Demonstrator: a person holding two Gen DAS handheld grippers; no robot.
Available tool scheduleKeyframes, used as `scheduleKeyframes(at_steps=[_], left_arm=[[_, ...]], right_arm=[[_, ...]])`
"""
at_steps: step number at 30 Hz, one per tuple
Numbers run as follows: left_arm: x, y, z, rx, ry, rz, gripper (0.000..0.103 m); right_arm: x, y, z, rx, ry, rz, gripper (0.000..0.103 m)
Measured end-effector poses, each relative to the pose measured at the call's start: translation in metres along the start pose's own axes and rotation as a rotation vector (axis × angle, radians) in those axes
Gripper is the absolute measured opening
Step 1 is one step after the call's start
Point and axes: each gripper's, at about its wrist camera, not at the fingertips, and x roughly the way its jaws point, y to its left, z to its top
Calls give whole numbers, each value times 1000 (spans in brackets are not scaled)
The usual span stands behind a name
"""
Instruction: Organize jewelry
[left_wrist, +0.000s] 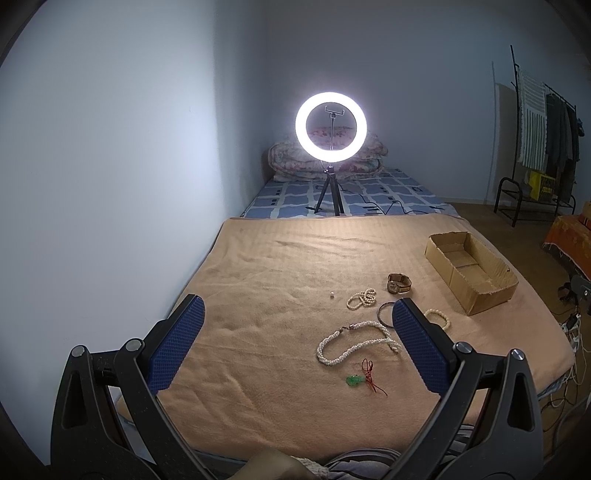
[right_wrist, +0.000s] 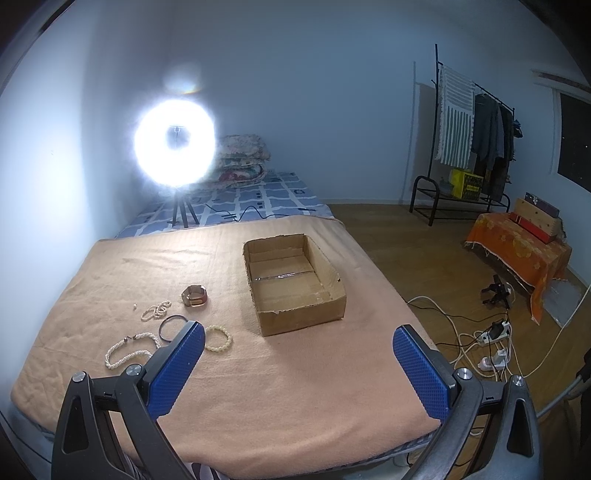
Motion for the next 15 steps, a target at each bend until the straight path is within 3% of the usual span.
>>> scheduleKeyframes(at_steps=[15], left_arm=[[28, 3, 0, 7, 44, 7, 103]], right_arm=[[24, 5, 1, -11, -8, 37, 103]])
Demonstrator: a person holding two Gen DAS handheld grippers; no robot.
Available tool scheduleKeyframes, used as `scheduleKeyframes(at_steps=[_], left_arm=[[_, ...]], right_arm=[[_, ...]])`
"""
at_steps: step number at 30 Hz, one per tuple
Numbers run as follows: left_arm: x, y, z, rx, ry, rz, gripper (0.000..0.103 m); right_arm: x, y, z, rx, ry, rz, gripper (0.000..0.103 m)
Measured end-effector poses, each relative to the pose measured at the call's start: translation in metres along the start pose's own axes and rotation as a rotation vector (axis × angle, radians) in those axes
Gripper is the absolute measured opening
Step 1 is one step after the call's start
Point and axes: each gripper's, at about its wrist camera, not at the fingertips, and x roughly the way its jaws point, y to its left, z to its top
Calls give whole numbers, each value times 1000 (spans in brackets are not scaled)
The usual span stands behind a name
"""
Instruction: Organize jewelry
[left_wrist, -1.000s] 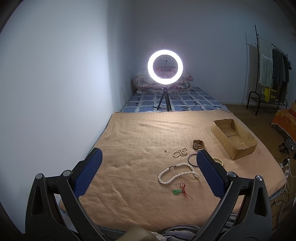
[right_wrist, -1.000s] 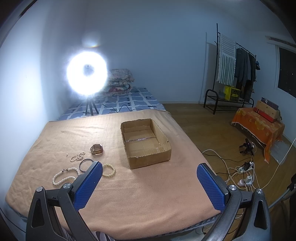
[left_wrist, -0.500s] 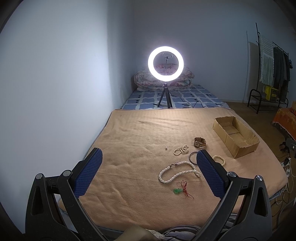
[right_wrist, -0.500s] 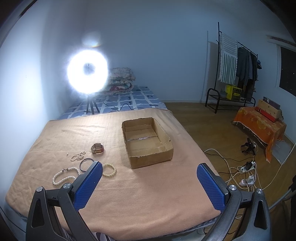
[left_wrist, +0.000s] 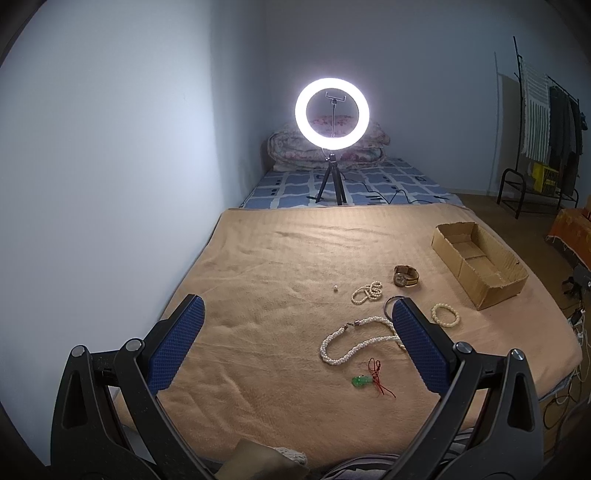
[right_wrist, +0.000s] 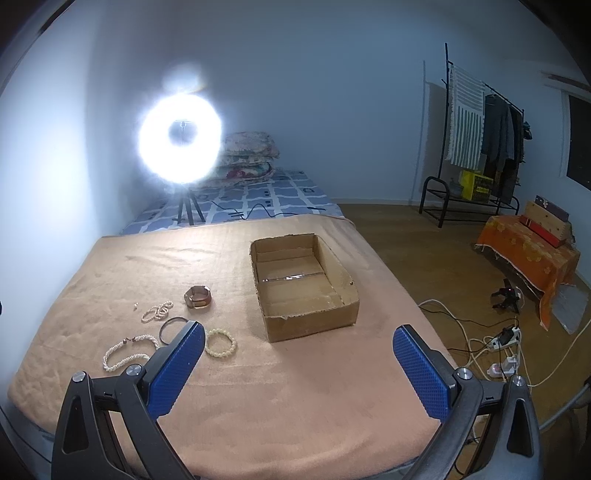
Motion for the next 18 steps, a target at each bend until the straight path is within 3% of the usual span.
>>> scheduleKeyframes(at_steps=[8, 18], left_arm=[[19, 8, -1, -3, 20, 7, 103], [54, 34, -6, -18, 45, -44, 103]], right_arm=[[10, -2, 1, 31, -47, 57, 103], [42, 17, 1, -84, 4, 142, 99]])
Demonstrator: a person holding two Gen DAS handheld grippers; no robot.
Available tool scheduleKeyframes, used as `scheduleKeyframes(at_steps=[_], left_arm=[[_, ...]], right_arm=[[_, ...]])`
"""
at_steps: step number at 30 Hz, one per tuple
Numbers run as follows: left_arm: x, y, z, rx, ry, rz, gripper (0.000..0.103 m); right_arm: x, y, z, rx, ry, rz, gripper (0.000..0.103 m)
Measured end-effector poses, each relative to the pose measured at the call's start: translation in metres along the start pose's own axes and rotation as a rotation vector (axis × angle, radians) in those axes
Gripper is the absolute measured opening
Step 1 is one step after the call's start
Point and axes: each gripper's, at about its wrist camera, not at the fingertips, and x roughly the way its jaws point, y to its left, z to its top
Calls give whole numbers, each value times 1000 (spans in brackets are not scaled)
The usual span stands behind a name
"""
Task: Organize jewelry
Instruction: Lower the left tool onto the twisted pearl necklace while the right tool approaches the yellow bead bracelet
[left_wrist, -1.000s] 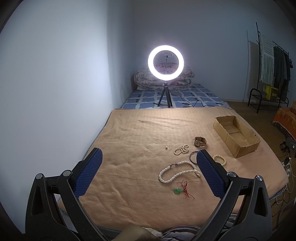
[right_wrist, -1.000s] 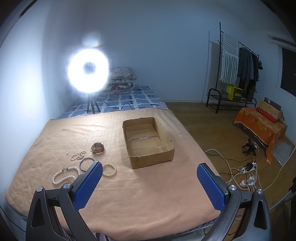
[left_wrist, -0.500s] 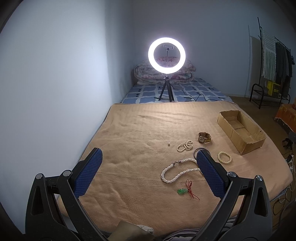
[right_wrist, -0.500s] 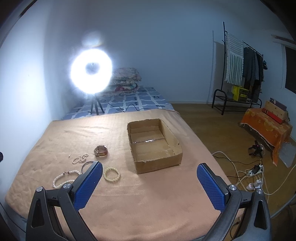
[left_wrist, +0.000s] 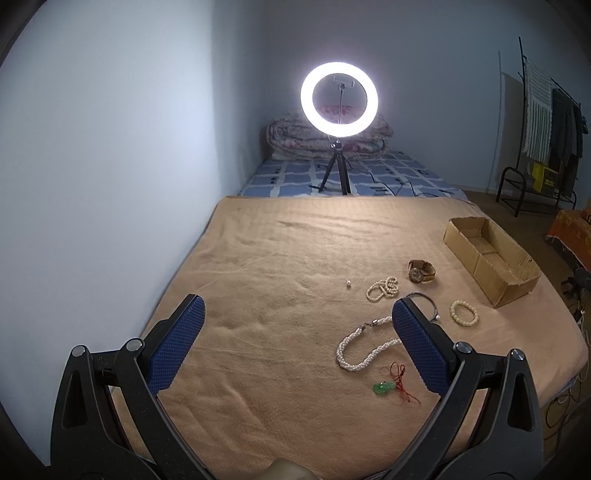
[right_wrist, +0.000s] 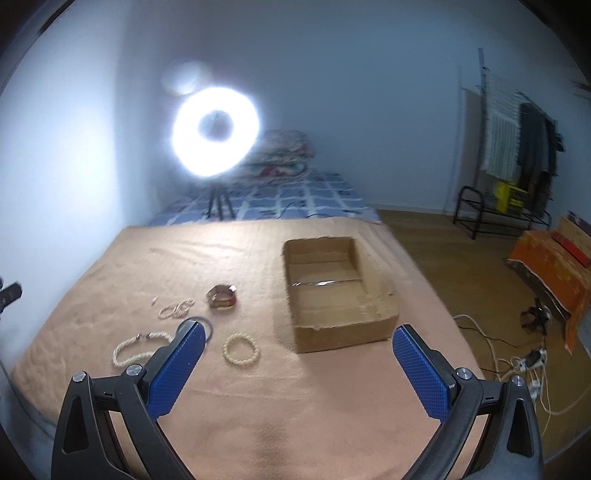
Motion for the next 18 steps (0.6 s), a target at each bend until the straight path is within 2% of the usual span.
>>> scheduleKeyframes(at_steps=[5, 8, 13, 15, 18], left_arm=[[24, 13, -6, -30, 61, -50, 96], [40, 20, -10, -64, 110, -83, 85], [70, 27, -23, -123, 208, -151, 63], [77, 26, -29, -134, 238, -173, 61], [93, 21, -37, -150, 290, -222, 60]], right_arm=[[28, 6, -3, -29, 70, 109, 89], [42, 11, -8, -64, 97, 146, 85], [67, 20, -16, -91, 157, 226, 71], [79, 25, -21, -116, 186, 252, 63], [94, 33, -27, -151, 216, 283, 58]])
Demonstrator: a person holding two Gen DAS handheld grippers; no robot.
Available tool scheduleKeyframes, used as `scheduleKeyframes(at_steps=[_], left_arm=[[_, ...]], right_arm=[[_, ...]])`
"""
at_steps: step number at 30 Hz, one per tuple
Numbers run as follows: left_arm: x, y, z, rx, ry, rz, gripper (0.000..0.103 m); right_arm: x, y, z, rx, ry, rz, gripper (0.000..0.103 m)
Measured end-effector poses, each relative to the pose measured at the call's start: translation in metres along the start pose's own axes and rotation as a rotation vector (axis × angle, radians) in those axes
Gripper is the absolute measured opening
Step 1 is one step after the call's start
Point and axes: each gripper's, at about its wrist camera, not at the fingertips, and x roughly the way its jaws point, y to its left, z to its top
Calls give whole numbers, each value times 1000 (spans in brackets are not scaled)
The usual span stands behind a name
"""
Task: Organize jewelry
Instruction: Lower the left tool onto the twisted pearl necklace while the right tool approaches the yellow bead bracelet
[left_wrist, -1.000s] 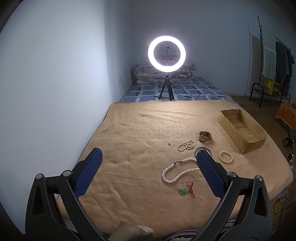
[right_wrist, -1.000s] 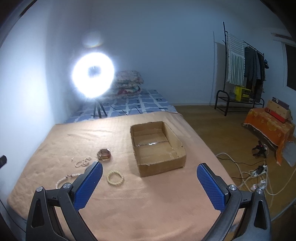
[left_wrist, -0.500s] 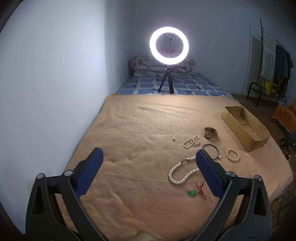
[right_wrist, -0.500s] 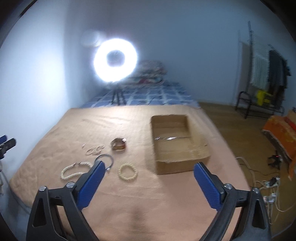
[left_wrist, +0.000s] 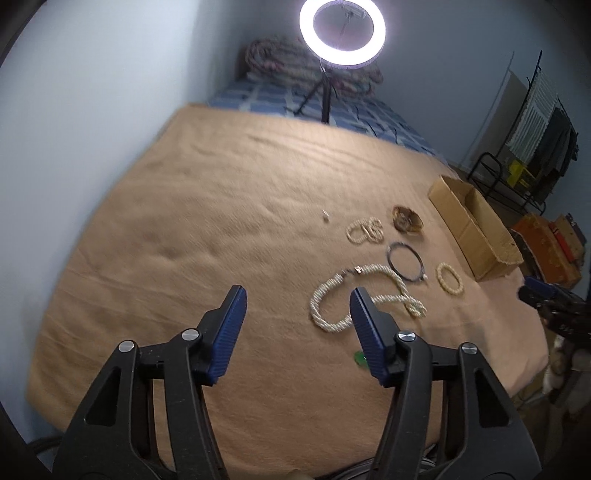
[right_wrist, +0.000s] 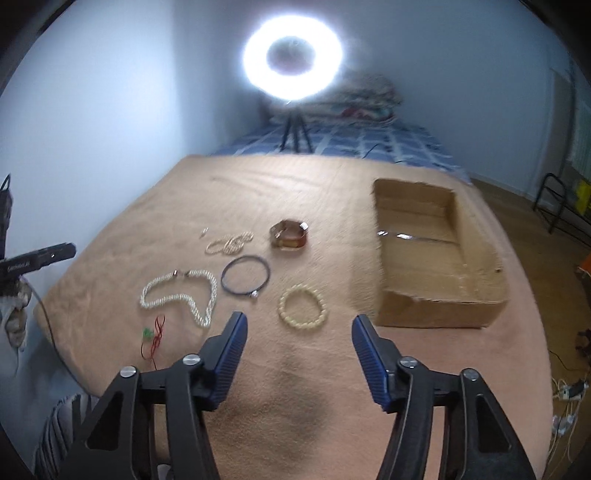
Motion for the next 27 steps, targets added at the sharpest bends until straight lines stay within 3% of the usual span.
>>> scheduleKeyframes(at_steps=[3, 7, 10, 18, 27], left_arm=[[18, -6, 0, -6, 39, -40, 59], [43, -18, 3, 23, 86, -69, 59], [65, -23, 6, 62, 124, -71, 59], [119, -13, 3, 45, 235, -63, 59], [142, -20, 3, 111, 256, -24, 58]], right_arm=[[18, 2, -2, -13, 41, 36, 51], [40, 9, -1, -44, 79, 58, 49], [54, 16, 2, -81, 100, 70, 45], [90, 24, 10, -133, 158, 79, 42], [134, 26, 14, -205, 249, 40, 38]])
